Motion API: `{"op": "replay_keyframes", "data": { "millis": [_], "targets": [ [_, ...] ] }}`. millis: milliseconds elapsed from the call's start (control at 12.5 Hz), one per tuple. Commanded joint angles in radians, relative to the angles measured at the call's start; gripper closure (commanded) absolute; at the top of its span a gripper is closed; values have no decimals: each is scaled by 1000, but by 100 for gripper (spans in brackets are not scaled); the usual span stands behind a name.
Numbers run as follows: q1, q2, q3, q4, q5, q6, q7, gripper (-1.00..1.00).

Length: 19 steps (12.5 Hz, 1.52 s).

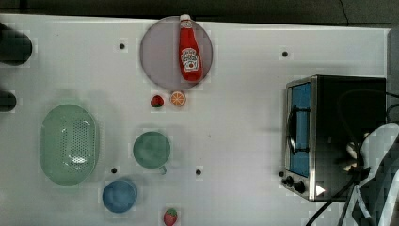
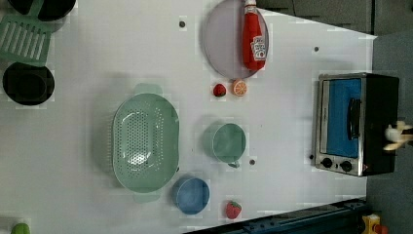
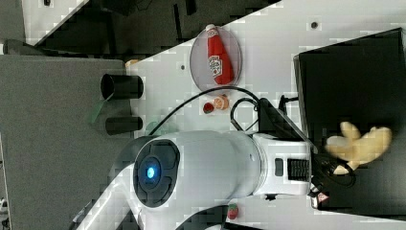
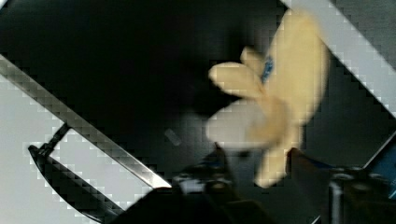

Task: Pick banana from table and place on oven.

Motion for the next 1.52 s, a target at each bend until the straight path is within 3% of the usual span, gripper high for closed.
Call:
{"op": "replay_keyframes", "data": {
  "millis": [80,240,640,880,1200,1520],
  "targets": [
    [42,13,19,34,-3,34,-40,-57],
    [43,10,19,34,-3,28,-40,-100],
    [104,-85,99,88,-7,9,76,-100],
    [148,-208,173,88,-8,-211,289,-100],
    [173,-361,343,86,-9,-396,709,-100],
    [173,-435,501,84,-58,-398,778,-100]
  ]
}}
